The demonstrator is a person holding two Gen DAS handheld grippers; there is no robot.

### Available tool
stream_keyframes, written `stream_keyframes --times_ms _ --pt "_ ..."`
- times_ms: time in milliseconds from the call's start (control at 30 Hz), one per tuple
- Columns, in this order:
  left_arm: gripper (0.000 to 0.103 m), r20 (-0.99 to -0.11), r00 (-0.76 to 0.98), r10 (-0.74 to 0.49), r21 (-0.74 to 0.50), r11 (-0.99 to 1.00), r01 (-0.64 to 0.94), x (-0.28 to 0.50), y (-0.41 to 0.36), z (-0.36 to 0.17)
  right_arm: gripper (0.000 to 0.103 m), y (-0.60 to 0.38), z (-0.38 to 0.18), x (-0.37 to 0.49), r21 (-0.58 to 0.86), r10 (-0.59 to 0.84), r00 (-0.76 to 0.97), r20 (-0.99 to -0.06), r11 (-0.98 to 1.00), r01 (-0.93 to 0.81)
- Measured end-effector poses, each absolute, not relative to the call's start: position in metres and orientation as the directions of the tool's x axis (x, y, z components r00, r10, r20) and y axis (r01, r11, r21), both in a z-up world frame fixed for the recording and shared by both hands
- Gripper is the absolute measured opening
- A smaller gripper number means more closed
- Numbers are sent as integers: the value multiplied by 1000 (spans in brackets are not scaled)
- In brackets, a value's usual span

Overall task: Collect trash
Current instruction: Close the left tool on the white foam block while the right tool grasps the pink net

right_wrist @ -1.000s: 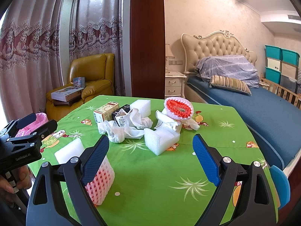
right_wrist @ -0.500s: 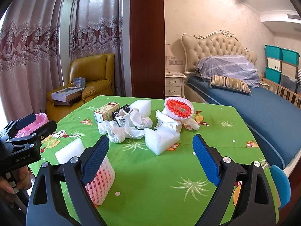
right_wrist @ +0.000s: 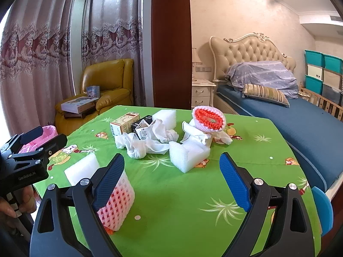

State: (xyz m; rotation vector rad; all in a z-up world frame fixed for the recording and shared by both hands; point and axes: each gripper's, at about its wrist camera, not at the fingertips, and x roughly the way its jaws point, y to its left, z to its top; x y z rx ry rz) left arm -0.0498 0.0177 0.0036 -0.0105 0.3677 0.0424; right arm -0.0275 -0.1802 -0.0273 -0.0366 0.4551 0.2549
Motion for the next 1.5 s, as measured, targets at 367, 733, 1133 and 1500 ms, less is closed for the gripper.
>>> stream_keyframes --times_ms 367,733,1133,1500 --pt "99 -322 946 40 -11 999 -45 -56 30 -1 85 -167 -42 -26 55 279 840 -465 956 -287" --pt "99 -426 889 169 61 986 -158 -50 85 -30 85 -112 -85 -2 51 367 680 -635 898 -437" --pt "99 -509 855 100 -17 992 -126 -37 90 -52 32 -119 -98 -1 121 429 617 -660 871 -475" --pt "59 -629 776 -46 22 997 77 10 27 -74 23 -153 -81 -5 115 384 726 -570 913 -392"
